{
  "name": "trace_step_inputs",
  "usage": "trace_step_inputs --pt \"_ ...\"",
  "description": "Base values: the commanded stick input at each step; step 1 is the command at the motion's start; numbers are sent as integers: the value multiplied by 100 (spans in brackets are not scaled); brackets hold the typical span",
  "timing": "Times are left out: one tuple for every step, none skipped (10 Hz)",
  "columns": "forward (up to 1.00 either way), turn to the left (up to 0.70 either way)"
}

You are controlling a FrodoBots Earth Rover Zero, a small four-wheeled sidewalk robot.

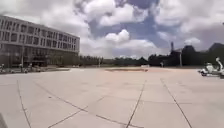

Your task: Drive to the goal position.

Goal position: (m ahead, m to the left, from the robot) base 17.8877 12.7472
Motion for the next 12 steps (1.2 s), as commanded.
trace_step_inputs --pt "81 0" --pt "85 0" --pt "85 -16" --pt "85 -6" --pt "85 -2" --pt "85 0" --pt "85 0" --pt "95 0" --pt "100 0" --pt "100 0" --pt "100 0" --pt "100 0"
